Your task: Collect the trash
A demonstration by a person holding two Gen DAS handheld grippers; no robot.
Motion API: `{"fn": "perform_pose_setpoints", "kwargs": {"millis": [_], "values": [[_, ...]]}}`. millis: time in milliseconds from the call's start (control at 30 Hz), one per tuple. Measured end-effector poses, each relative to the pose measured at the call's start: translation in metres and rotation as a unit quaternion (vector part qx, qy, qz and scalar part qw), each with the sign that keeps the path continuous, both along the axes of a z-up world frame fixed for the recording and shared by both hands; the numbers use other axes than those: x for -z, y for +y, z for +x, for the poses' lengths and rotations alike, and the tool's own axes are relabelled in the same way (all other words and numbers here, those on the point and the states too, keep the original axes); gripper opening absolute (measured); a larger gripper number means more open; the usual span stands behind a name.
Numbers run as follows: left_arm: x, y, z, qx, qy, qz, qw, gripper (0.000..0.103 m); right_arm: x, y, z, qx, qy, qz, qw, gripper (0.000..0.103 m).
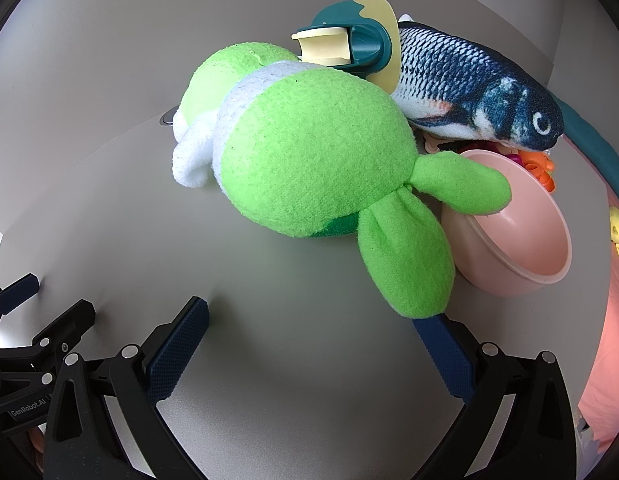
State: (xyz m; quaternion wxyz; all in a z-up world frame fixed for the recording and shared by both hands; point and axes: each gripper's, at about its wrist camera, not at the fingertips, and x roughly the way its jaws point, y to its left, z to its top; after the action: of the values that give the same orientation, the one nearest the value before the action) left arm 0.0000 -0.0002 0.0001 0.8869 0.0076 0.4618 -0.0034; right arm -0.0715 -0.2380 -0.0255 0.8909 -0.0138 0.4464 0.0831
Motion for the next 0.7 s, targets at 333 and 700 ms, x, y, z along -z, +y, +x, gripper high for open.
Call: {"fn": "perform_pose_setpoints", "kwargs": {"millis": [333, 700], "values": [[0.0001, 0.0003, 0.0002, 0.0, 0.0, -0.001, 1.0, 0.097, 0.0, 0.0, 0.0, 0.0, 0.0, 0.0, 1.0, 0.101], [0.0016, 0.0023, 0.0006, 0.001, -0.001, -0.002, 1.0, 0.097, 0.0, -0.0032, -0.0009, -0.005, 0.0, 0.001, 1.0, 0.101]]}}
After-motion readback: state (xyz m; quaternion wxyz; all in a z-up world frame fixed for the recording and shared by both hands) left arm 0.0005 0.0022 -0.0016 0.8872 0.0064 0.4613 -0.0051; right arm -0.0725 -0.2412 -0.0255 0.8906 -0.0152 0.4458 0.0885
